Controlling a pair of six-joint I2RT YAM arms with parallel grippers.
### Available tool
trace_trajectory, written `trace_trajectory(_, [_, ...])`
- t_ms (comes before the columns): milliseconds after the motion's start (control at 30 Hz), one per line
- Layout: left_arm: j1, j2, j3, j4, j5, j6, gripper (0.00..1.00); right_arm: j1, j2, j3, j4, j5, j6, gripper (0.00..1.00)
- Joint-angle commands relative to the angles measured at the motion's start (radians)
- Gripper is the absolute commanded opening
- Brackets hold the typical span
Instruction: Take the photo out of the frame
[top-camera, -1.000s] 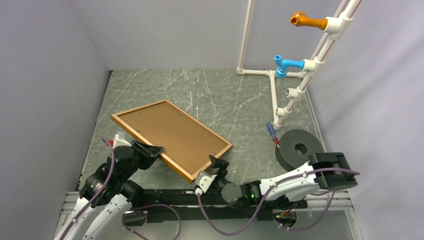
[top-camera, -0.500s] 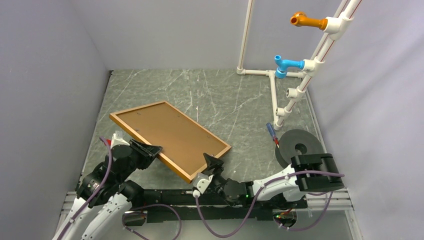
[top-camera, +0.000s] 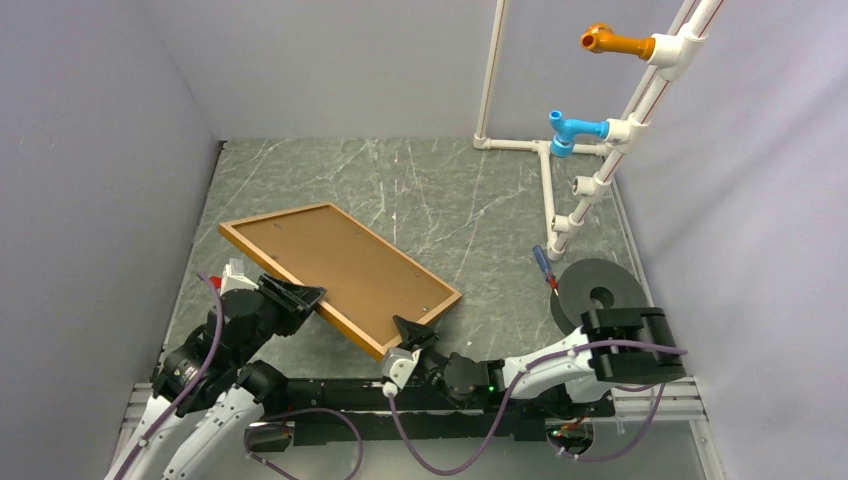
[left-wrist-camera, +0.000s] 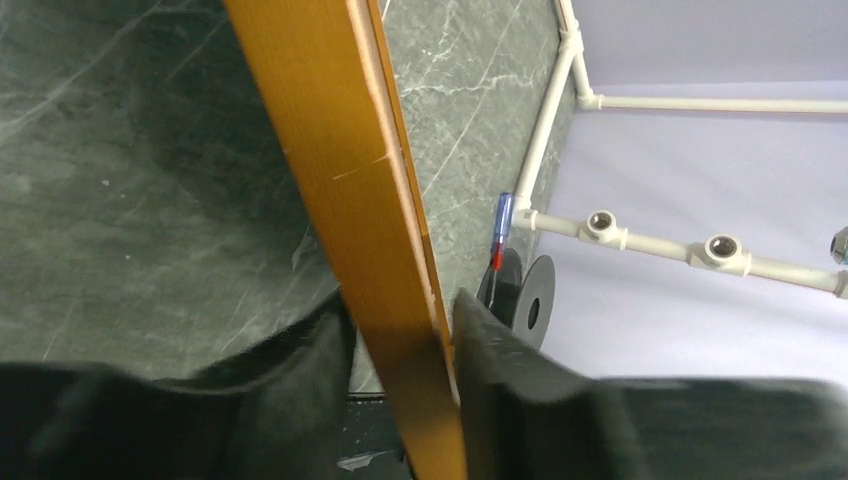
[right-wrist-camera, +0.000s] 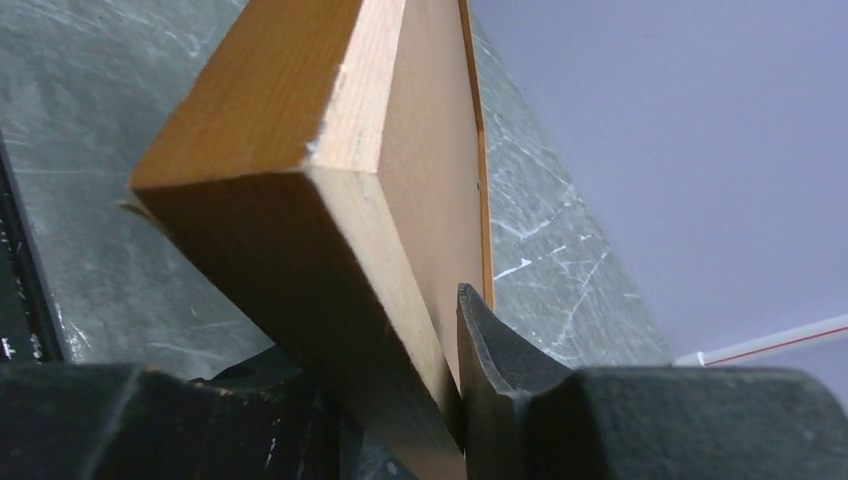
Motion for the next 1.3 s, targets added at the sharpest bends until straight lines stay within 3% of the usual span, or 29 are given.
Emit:
trace_trajectory(0, [-0.001,-0.028,0.056,0.051,0.013,0.096,0.58,-0.026,-0.128,0.029,-0.025,-0.027,0.154,0.29])
trace_trajectory(100, [-0.001,-0.057,0.075,0.038,0.001,0.129,0.84,-0.041,-0.17,0.027,-0.099,-0.069,0.204,0.23])
trace_trajectory(233, [-0.002,-0.092,0.146,0.02,-0.016,0.233,0.99,-0.056,-0.212,0.028,-0.179,-0.103,0.262,0.17])
trace_trajectory(333, [-0.002,-0.104,0.243,-0.065,-0.082,0.297,1.0,-0.07,-0.26,0.018,-0.236,-0.164,0.323,0.16])
trace_trajectory(433, [-0.002,-0.113,0.341,-0.158,-0.176,0.338,1.0,-0.094,-0.309,0.02,-0.293,-0.233,0.39,0.0])
trace_trajectory(633, [-0.002,-0.183,0.419,-0.242,-0.306,0.36,0.99,-0.111,-0.384,0.037,-0.401,-0.296,0.492,0.0])
trace_trajectory(867, [-0.001,-0.227,0.398,-0.25,-0.332,0.364,0.99,-0.147,-0.478,0.054,-0.53,-0.36,0.618,0.0])
trace_trajectory(1267, [-0.001,-0.199,0.372,-0.222,-0.307,0.369,0.99,-0.384,-0.588,0.027,-0.591,-0.679,0.941,0.0])
